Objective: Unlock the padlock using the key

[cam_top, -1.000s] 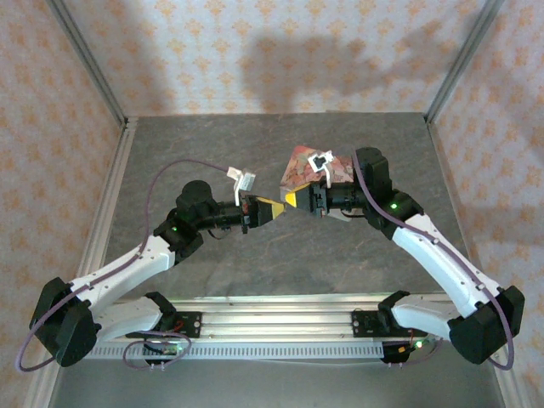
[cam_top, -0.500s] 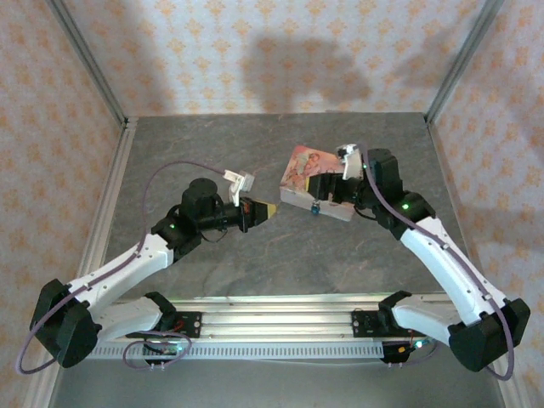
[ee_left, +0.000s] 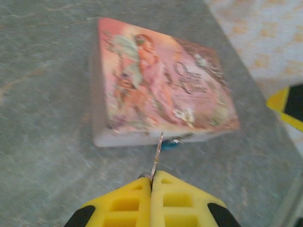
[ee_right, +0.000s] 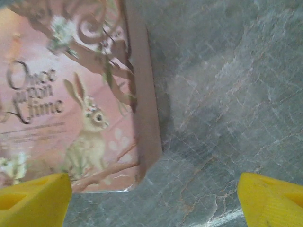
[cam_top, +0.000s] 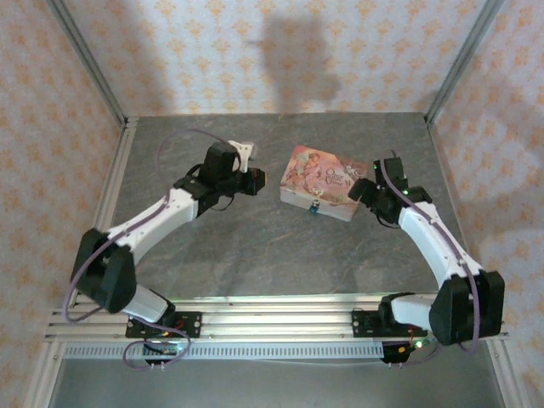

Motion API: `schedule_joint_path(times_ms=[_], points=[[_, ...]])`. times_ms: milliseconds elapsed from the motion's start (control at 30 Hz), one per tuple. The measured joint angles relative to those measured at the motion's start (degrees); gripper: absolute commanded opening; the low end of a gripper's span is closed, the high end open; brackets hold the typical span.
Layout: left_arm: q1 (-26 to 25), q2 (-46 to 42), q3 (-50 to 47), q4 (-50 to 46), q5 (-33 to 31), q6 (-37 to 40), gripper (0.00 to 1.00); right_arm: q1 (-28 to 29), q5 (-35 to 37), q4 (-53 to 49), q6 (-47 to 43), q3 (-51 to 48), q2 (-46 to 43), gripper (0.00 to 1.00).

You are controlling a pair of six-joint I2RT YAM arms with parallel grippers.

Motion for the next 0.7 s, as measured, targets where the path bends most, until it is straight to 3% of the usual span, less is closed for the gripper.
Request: schedule_joint_path(times_ms=[367,533,700], points=[[1.05,24.92,17.35,-2.21,-4.68,3.5,0.0,0.0,-4.87,5.27,-1.53,4.02,14.16,0.79],[1.18,27.85,16.94,-1.62,-4.48,3.69,0.0,0.85,-7.69,8.2,-2.89,6.97,18.51,0.78],[1.97,24.7,11.56,1.75,-4.81,3.45,0.0,3.15,-7.54,9.42,-4.42,8.63,20.55,0.77]])
